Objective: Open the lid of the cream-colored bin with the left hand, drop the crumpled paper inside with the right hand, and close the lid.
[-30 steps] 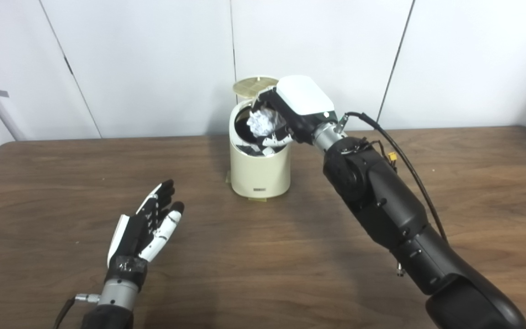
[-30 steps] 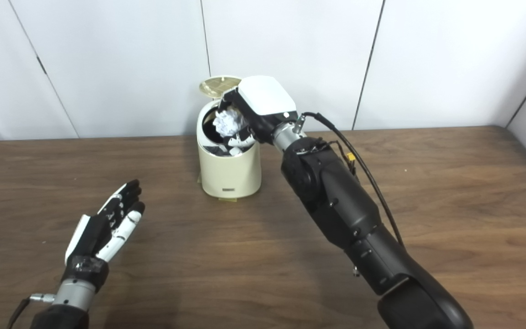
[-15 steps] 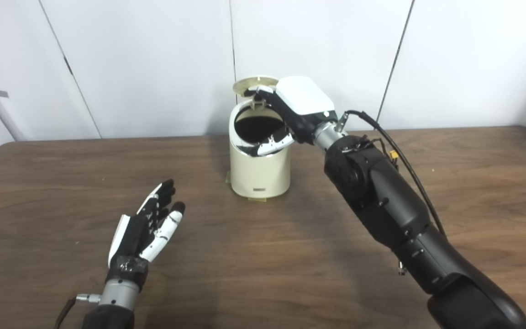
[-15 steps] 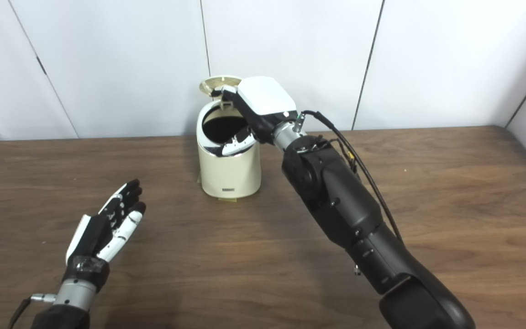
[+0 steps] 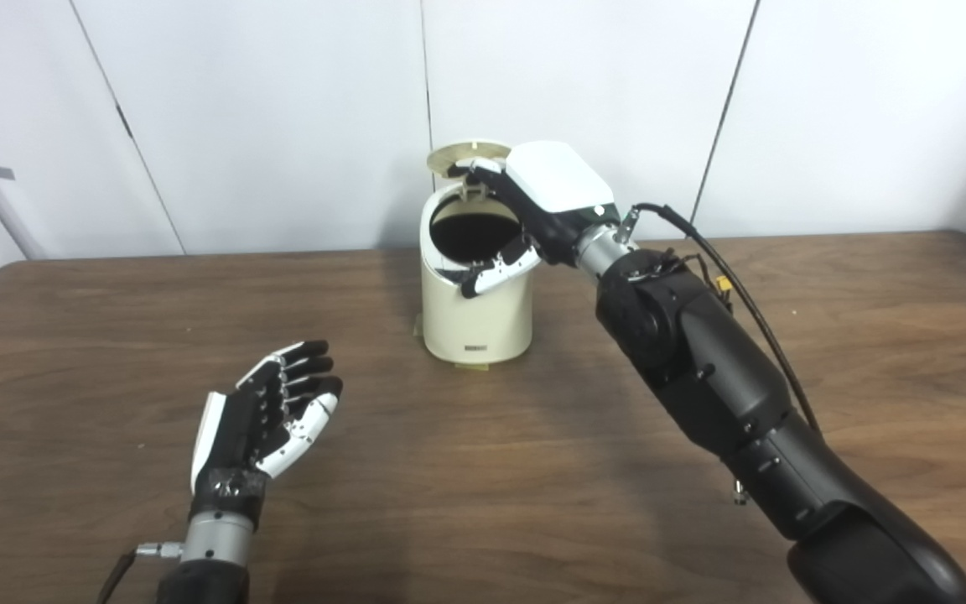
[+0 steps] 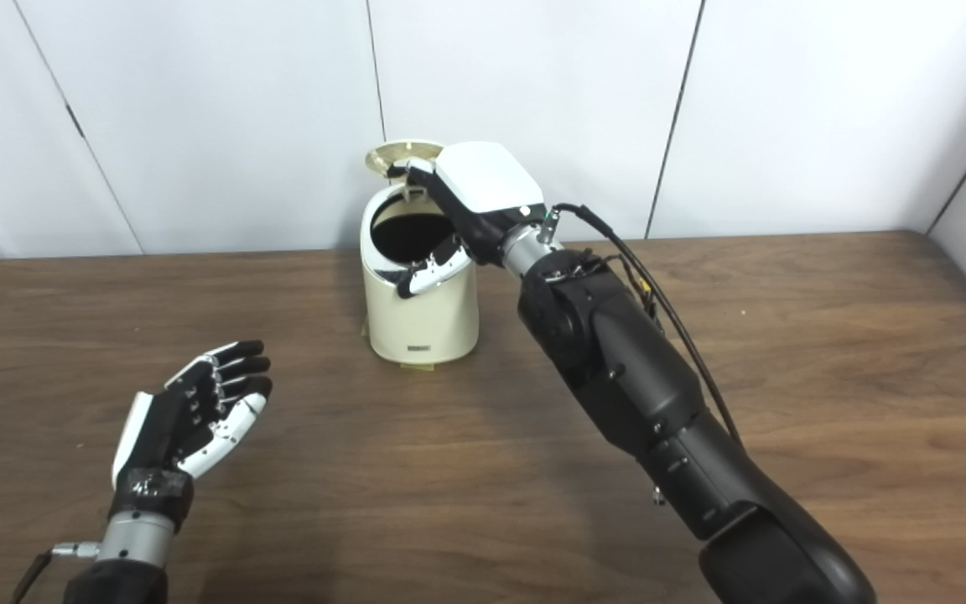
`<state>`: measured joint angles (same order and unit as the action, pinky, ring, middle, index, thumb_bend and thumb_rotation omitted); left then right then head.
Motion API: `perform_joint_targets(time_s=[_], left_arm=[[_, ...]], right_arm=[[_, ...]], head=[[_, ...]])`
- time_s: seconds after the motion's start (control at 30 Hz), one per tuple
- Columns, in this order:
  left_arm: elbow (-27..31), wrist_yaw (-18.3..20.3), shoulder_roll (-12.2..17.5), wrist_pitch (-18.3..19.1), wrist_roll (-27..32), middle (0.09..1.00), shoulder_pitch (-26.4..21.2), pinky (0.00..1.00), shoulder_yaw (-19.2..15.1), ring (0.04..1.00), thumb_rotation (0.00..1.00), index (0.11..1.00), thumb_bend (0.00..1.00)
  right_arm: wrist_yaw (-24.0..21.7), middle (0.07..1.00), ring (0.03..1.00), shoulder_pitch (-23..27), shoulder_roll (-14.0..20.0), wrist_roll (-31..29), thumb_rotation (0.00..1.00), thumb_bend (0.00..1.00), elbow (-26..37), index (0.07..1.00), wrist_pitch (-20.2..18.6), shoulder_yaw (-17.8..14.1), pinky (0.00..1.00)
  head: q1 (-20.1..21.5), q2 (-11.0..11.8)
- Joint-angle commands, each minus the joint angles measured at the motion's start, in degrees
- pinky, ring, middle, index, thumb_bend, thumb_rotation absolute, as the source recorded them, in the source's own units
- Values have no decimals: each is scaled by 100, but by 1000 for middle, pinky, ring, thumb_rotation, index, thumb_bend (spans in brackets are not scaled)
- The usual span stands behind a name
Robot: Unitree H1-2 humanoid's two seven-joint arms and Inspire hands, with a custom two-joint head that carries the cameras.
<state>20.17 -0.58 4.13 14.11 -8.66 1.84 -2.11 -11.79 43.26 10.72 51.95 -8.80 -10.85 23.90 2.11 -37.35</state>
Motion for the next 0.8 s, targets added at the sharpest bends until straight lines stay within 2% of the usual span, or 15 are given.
perform_joint_targets(time_s=[0.0,0.03,0.1,0.17,0.3,0.47,0.5,0.6,0.63,0.7,0.77], left_arm=[[82,-136,-37,-229,-47,648,-141,507,-29,560,64,613,462],[77,-165,-55,-245,-72,620,-148,482,-37,528,59,545,479],[77,-224,-88,-254,-98,511,-162,438,-48,482,15,532,498],[72,-265,-108,-280,-101,470,-174,393,-58,441,1,534,503],[69,-317,-115,-283,-143,468,-180,405,-60,459,0,531,505],[70,-305,-94,-297,-161,490,-155,483,-50,560,0,508,509],[86,-278,-95,-255,-107,642,-149,537,-57,623,122,600,525],[109,-187,-98,-168,70,754,-139,632,-83,711,298,786,575],[98,-153,-87,-171,114,802,-137,714,-84,766,361,841,602],[78,-82,-31,-192,134,854,-130,838,-57,833,415,894,611],[62,-26,9,-191,164,886,-127,903,-33,878,440,928,593]], right_arm=[[-105,849,862,129,50,-65,352,841,31,856,42,10,759],[-88,847,861,125,55,-70,348,842,26,856,57,9,758],[-64,843,858,124,61,-78,344,848,9,855,77,4,753],[-67,841,858,130,68,-90,339,850,-3,856,83,0,751],[-110,842,862,134,79,-95,339,848,14,860,56,0,755],[-81,837,862,124,99,-106,334,847,19,862,92,-2,753],[-43,831,856,120,108,-110,330,850,17,859,127,-6,744],[-8,832,853,116,125,-132,324,848,38,858,160,-34,740],[4,834,852,115,129,-155,317,842,42,858,178,-51,742],[2,836,853,111,142,-185,309,840,71,857,191,-75,743],[-24,841,857,105,163,-193,319,834,130,859,181,-91,749]], head=[[6,-5],[6,-5],[-1,-7],[-4,-10],[-6,-12],[-3,-5],[-2,-3],[6,10],[6,15],[7,24],[17,31]])
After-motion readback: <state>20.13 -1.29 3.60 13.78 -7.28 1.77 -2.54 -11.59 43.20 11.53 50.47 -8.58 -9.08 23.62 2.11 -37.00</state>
